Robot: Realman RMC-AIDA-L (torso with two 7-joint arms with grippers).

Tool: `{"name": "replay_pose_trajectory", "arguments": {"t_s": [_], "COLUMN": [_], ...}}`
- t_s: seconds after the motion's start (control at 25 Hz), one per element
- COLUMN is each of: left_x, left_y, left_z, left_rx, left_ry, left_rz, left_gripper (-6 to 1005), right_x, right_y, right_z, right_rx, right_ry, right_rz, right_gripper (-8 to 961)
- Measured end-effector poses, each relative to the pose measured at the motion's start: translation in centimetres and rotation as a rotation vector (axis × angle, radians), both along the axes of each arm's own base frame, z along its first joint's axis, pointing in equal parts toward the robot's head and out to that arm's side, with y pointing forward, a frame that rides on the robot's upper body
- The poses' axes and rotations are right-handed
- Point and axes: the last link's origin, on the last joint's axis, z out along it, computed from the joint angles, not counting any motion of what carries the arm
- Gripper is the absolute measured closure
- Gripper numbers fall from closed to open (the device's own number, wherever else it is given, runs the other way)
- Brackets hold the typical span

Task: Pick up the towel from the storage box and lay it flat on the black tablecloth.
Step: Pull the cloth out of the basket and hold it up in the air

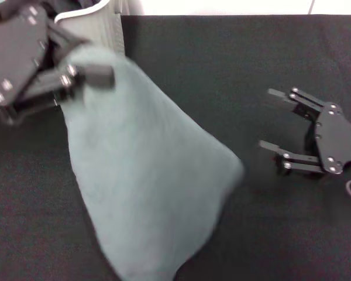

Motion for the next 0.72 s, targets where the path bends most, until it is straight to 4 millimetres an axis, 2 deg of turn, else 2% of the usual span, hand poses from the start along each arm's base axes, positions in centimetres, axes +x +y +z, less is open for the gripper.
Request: {"name": "replay_pose_trajectory", "arguments": {"t_s": [0.4,0.6,0.72], "left_x": [1.1,2.0,2.6], "left_y": [0.2,-0.3,-0.4], "left_z": [-1.6,-2.2,-2.2], "left_rx": [-0.14,-0.164,-0.16], "left_ry": [0.249,0.35,0.358], "left_rz": [-0.131,-0.218,-0.252], "left_gripper": [977,977,977], "right_x": [0.5,1.3,1.2], "right_y": [-0.2,0.6,1.3], "right_z": [0.1,0.2,-0.2], "right_rx": [-0.047,-0.027,-0.015], "right_ry": [-0.053,-0.106,-0.132], "right_rz": [0.023,-0.022,-0.03], "right_gripper": [110,116,119]}}
